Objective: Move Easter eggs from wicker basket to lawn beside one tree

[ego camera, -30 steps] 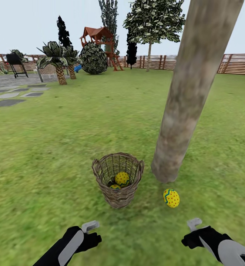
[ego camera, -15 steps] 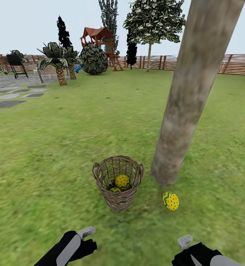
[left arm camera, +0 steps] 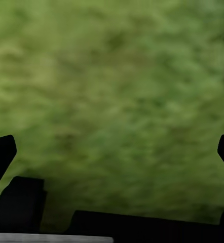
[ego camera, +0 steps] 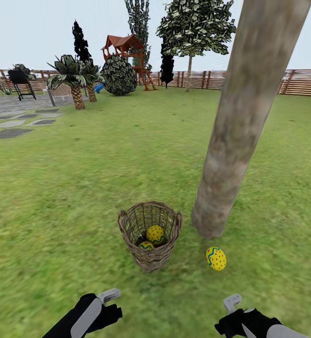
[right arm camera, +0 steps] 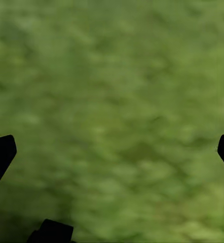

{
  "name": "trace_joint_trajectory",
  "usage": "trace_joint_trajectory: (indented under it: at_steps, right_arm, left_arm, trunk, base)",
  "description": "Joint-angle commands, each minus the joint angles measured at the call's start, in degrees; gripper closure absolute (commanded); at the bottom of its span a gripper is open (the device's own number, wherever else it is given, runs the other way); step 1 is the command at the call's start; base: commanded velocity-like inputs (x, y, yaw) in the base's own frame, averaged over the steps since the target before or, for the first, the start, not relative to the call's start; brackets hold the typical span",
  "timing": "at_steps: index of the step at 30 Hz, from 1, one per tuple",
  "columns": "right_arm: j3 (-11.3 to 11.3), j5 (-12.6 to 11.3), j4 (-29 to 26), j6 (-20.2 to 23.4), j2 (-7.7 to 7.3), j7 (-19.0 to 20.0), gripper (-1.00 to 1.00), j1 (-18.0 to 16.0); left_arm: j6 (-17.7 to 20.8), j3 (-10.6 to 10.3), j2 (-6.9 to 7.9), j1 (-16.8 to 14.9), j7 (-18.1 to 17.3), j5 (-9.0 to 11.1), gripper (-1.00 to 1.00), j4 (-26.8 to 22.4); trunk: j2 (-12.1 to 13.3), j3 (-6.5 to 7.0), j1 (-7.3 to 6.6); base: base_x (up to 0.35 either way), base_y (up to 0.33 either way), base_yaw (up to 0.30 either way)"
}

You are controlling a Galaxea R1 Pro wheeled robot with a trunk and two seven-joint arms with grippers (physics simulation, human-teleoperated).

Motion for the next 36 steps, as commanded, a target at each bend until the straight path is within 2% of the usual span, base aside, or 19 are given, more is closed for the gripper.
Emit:
trace_joint_trajectory:
  at_steps: [1, 15, 22, 36]
  right_arm:
    - [-0.5, 0.5, -0.1, 0.3, -0.01, 0.2, -1.0, 0.0]
    - [-0.5, 0.5, -0.1, 0.2, -0.01, 0.2, -1.0, 0.0]
    - [-0.5, 0.5, -0.1, 0.2, -0.01, 0.2, -1.0, 0.0]
    - [-0.5, 0.5, -0.1, 0.2, -0.01, 0.2, -1.0, 0.0]
  left_arm:
    - [0.0, -0.3, 0.09, 0.0, 0.5, 0.6, -1.0, -0.1]
    - [0.0, -0.3, 0.17, 0.0, 0.6, 0.6, -1.0, 0.2]
    - [0.0, 2.1, 0.06, 0.0, 0.5, 0.7, -1.0, 3.2]
    - [0.0, 2.3, -0.27, 0.0, 0.4, 0.7, -1.0, 3.4]
  trunk:
    - [0.4, 0.14, -0.23]
    - [6.0, 2.65, -3.31]
    - [8.8, 3.91, -4.85]
    - [14.4, 6.42, -7.92]
  base:
    - [0.0, 0.0, 0.0]
    - [0.0, 0.0, 0.0]
    - [0.0, 0.0, 0.0]
    - [0.0, 0.0, 0.0]
